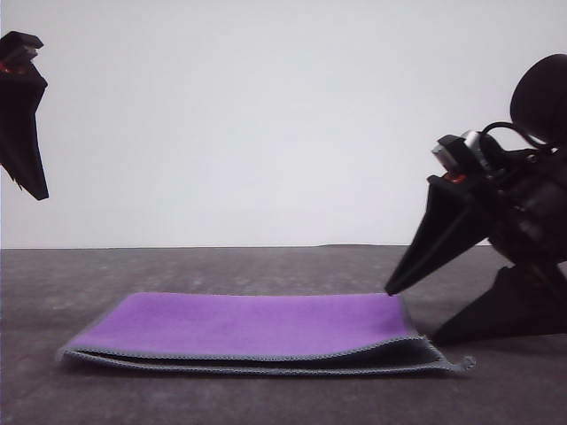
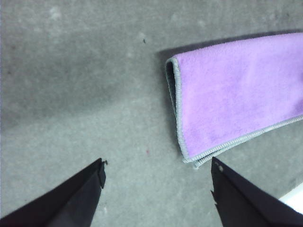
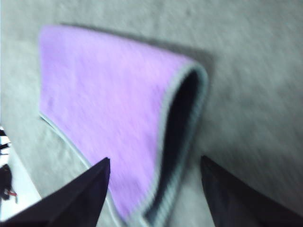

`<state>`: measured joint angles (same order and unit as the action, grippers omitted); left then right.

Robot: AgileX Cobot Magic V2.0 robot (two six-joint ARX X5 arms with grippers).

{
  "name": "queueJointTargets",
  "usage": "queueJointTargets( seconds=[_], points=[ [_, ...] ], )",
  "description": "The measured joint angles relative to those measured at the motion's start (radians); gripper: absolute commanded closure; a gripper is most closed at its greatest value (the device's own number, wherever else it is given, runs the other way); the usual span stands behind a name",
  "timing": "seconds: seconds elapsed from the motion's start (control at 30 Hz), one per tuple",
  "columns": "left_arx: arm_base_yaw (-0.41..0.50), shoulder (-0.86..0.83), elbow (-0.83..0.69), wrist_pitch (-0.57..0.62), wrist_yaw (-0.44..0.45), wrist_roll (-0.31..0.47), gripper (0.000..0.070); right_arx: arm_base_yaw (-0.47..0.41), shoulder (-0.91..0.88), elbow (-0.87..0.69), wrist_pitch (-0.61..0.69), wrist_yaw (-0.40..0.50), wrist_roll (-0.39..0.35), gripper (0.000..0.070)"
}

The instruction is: Fold clothes

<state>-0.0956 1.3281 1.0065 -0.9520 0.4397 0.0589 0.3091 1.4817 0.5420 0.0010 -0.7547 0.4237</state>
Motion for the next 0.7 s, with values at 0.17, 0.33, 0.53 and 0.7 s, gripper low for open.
queueJointTargets(
  seconds=[0.17, 0.33, 0.53, 0.7],
  points=[
    [0.0, 0.0, 0.0, 0.0, 0.0, 0.0, 0.0265, 0.023, 0.04, 0.005, 0.073, -0.016, 0.033, 0.0327],
    [0.0, 0.0, 0.0, 0.0, 0.0, 0.0, 0.0265, 0.035, 0.056, 0.006, 0.077, -0.005, 0.047, 0.0654],
    [0.0, 0.0, 0.0, 0.0, 0.0, 0.0, 0.0265, 0.037, 0.063, 0.005, 0.071, -0.004, 0.048, 0.0698],
    [0.0, 0.0, 0.0, 0.004, 0.0, 0.0, 0.0265, 0.056, 0.064, 0.004, 0.155, -0.078, 0.071, 0.0697]
  ],
)
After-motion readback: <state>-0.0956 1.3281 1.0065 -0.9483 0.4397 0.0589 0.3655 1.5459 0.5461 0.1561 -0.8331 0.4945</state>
